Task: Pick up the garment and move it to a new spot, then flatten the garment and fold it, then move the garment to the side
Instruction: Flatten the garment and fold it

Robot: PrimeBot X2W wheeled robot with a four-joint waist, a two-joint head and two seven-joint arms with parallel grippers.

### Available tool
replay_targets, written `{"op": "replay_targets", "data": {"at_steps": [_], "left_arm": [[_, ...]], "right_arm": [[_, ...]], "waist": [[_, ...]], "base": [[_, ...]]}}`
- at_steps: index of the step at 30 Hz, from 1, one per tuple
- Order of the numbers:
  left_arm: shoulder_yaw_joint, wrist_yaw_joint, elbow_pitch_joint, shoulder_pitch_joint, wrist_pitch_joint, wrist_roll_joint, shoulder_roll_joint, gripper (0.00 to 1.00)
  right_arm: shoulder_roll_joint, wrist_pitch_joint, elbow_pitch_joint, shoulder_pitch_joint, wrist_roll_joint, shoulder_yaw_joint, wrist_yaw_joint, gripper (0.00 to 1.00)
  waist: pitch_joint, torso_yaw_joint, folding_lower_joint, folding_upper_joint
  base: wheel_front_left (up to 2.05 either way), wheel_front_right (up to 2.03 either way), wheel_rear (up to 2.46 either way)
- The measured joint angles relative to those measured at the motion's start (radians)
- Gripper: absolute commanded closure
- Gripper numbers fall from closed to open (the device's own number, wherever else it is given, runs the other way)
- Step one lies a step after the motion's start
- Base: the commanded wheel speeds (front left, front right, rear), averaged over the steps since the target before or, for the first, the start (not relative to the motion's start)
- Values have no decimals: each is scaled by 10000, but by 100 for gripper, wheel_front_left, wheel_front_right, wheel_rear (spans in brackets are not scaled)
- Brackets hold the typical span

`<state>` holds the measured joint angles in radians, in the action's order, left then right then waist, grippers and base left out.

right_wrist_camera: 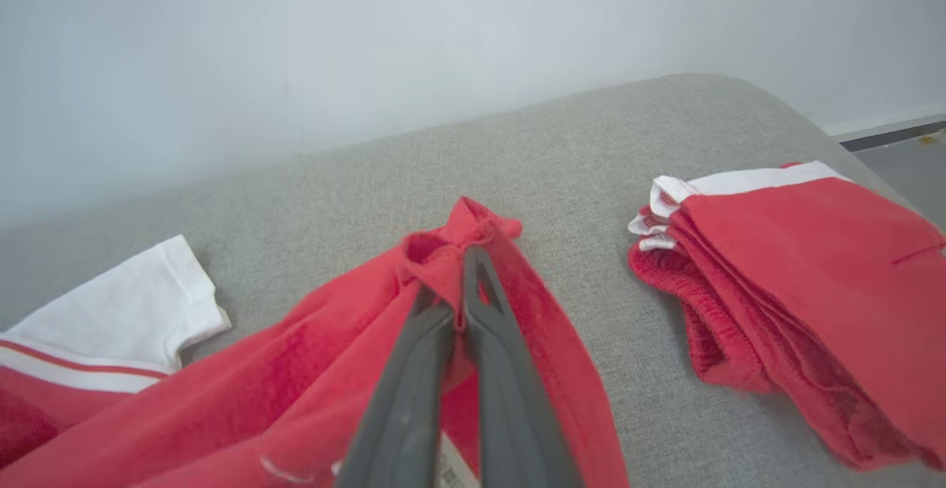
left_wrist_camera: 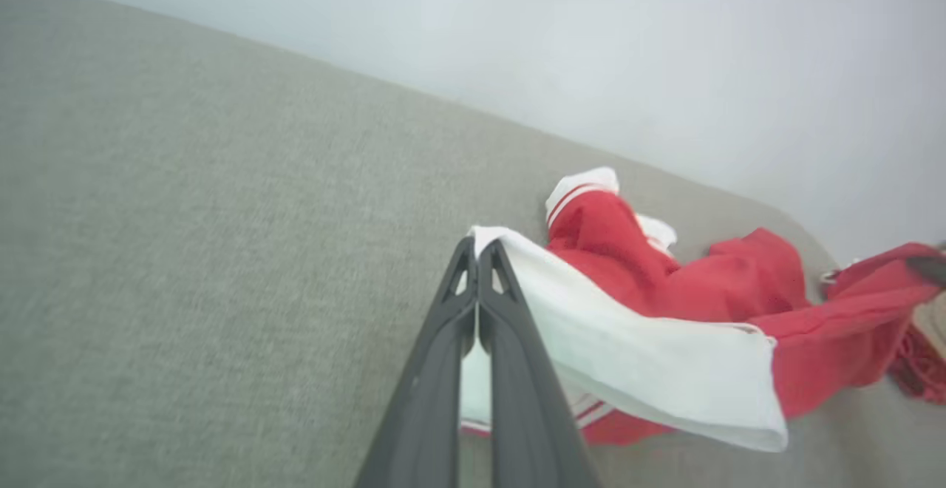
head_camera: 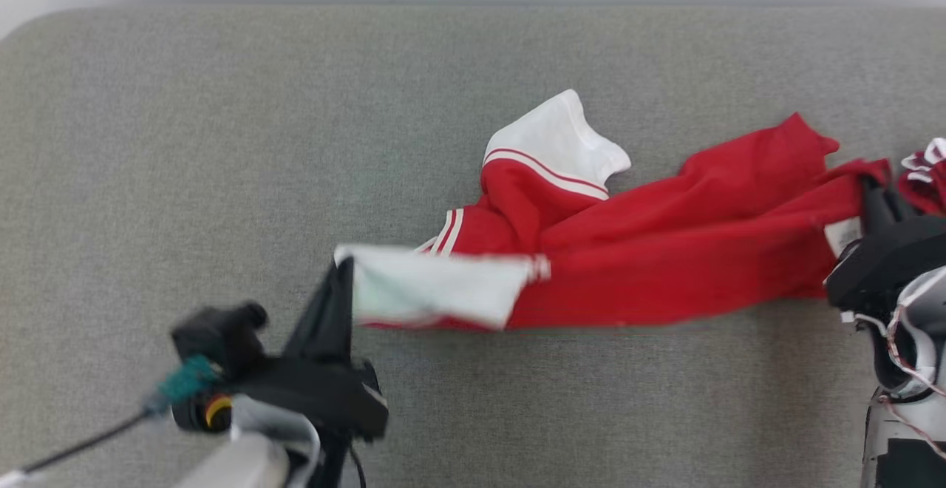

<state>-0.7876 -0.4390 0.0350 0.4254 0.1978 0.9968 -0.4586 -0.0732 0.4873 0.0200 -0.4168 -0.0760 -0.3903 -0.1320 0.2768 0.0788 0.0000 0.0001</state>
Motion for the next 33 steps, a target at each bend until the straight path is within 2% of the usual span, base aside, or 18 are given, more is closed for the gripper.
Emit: {"op": "replay_targets", "data": {"at_steps": [4,5,6,13,18,21,33], "left_arm": [[947,637,506,421,316,495,153,100],[1354,932,662,704,389,658,159,100],[1354,932,662,704,389,658,159,100],[2351,1666,1007,1922,314,1131,-100,100],[2775,1942,1126,3028,19,1302,-240,100],[2847,2029,1097,3600,-180,1308,-288,100],[2972,2182,153,5565,-763,1214,-224,100]], "right_arm": [[65,-353,-299,-180,-529,-176,0,100],[102,-564,-399,-318,-704,-257,0,100],[102,-564,-399,-318,-704,-257,0,100],[178,-1233,-612,-1040,-1789,-355,0,100],[213,-1804,-894,-1628,-3060,-153,0,100],[213,-2011,-1030,-1775,-3394,-50,2,100],[221,-1939,-1281,-2122,-3887,387,2,100]], "waist": [[-236,-97,0,0],[-374,-142,0,0],[-374,-142,0,0],[-932,-335,0,0],[-1473,-531,-1,-1],[-1730,-629,-1,-1],[-2154,-1198,-1,-1]], "base": [[0,0,0],[0,0,0],[0,0,0],[0,0,0],[0,0,0],[0,0,0],[0,0,0]]}}
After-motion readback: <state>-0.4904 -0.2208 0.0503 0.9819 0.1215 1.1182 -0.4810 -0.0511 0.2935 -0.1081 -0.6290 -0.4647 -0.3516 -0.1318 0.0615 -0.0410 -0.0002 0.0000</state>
